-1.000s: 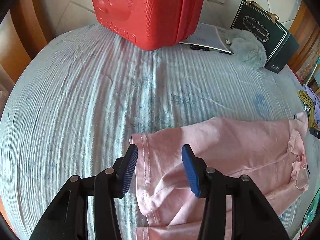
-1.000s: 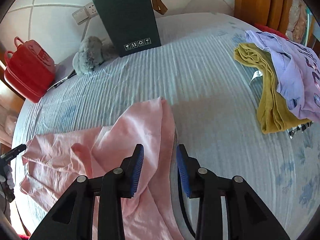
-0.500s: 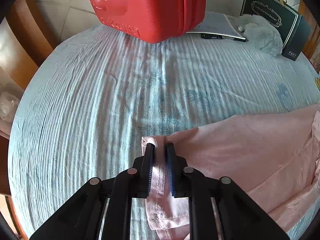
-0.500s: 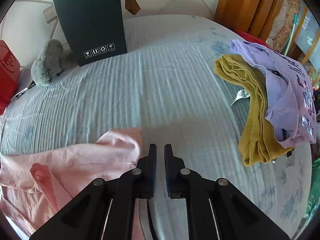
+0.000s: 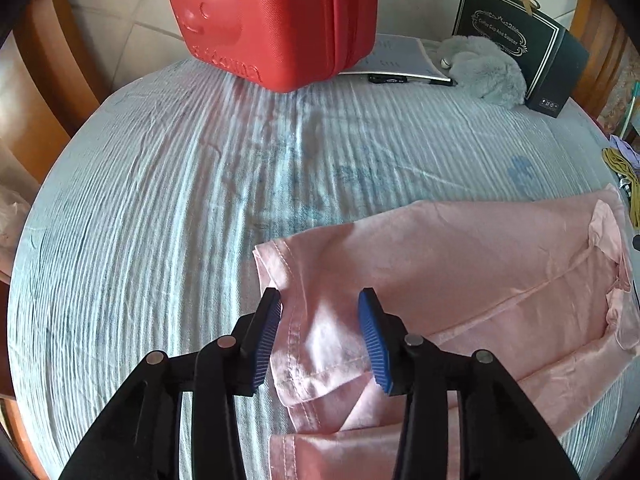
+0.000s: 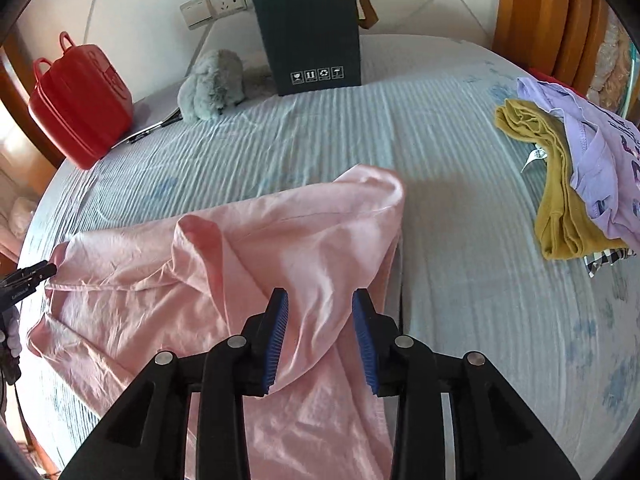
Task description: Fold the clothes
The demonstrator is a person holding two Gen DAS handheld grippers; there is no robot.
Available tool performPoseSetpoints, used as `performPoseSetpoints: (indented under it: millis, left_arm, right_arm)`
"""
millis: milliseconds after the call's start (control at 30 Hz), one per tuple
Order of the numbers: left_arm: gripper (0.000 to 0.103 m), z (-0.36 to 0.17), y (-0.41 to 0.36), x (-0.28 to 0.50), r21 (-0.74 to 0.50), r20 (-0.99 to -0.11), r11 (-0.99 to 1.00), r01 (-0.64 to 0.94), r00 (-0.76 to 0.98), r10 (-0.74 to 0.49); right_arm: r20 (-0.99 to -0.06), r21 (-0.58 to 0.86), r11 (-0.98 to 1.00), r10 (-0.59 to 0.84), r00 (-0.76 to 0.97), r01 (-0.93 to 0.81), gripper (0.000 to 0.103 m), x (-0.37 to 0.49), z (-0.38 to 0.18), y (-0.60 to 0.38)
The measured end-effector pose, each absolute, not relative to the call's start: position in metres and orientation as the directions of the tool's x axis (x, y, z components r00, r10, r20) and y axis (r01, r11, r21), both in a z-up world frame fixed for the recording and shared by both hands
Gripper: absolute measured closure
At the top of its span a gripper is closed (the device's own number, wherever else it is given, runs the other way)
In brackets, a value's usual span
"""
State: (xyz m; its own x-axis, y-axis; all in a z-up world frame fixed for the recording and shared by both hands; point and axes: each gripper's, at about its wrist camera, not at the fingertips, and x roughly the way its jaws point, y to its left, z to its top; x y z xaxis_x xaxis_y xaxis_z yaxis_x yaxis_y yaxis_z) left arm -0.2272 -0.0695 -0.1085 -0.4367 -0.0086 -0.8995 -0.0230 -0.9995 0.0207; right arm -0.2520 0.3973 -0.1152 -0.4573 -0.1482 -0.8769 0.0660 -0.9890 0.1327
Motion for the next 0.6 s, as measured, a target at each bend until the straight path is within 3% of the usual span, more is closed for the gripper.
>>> performPoseSetpoints:
  millis: [100,500,533,600]
  left_arm:
    - [0.061,-0.105,-0.065,-0.219,0.001,-0.896,-0.999,-0.032,-0.443,0.013]
    - [0.057,-0.121,-0.059,-0.216,0.035,-0.908,-0.998,-0.054,-0.418,-0.009]
    - [0.057,-0.121,-0.059,-0.215,0.045,-0.908,-0.997,-0.056,-0.420,-0.017]
    - [0.058,-0.122,-0.057,-0.214,0.065,-0.907,-0.996,-0.058,-0.421,-0.035]
  right_arm:
    - [-0.879,0.131,-0.987,-0.161,-0.450,0.096,0.052,-0.245,-0.116,0.387]
    - [-0.898,0.018,-0.972,-0.118,-0.423,0.234,0.041,-0.241,-0.134,0.344]
    - [-0.905,0.008,-0.971,-0.108,-0.412,0.239,0.042,-0.243,-0.139,0.343]
    - [-0.919,-0.021,-0.969,-0.078,-0.387,0.245,0.072,-0.246,-0.149,0.340]
